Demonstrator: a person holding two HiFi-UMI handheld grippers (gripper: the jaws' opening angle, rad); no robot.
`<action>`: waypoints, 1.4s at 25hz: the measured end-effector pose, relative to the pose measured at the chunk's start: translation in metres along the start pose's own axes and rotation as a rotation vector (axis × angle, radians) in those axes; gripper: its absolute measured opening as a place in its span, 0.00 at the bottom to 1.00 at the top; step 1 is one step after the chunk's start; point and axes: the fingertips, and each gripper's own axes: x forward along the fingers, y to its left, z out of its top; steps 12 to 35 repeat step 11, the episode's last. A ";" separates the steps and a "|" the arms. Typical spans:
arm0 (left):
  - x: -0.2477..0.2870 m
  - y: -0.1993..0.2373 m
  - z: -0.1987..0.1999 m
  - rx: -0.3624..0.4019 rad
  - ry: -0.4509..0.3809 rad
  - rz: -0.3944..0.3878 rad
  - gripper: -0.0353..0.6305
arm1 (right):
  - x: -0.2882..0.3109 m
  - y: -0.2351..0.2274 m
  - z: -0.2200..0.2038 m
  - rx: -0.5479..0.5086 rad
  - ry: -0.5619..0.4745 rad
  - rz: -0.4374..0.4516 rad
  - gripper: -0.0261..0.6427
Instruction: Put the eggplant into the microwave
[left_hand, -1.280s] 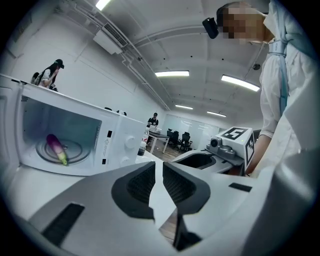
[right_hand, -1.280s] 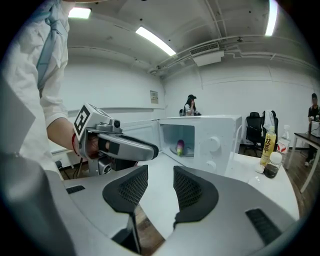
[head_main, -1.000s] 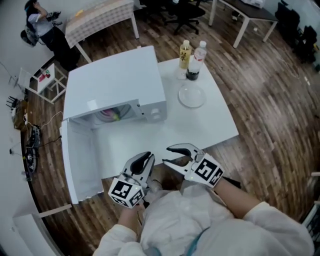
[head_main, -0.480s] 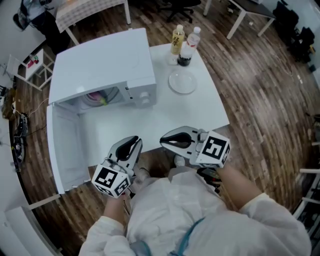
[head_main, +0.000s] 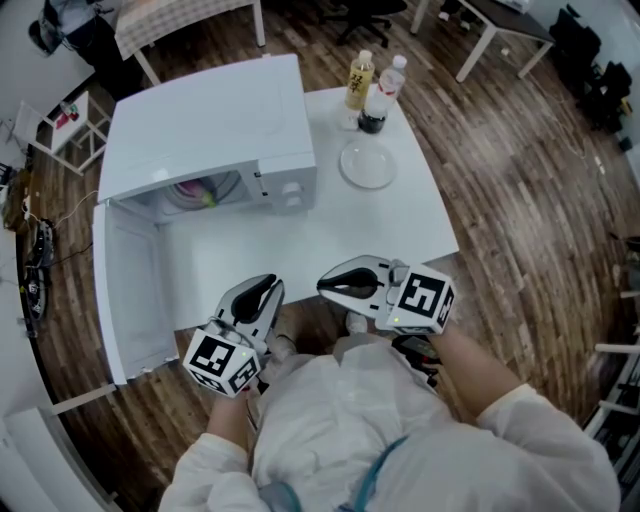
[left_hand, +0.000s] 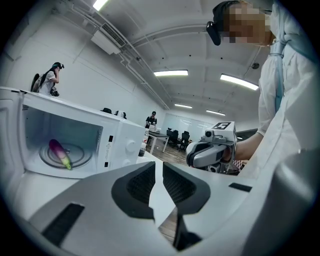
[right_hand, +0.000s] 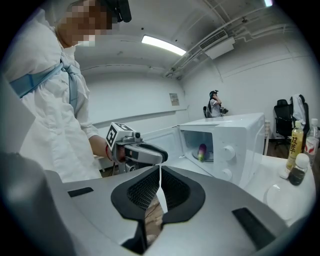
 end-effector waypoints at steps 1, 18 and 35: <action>0.000 0.000 -0.001 -0.002 -0.001 0.000 0.11 | 0.000 0.001 0.000 0.001 0.004 0.004 0.10; -0.002 0.001 -0.008 -0.007 -0.025 -0.009 0.11 | 0.002 0.004 -0.003 -0.010 0.018 0.012 0.09; -0.002 0.001 -0.008 -0.007 -0.025 -0.009 0.11 | 0.002 0.004 -0.003 -0.010 0.018 0.012 0.09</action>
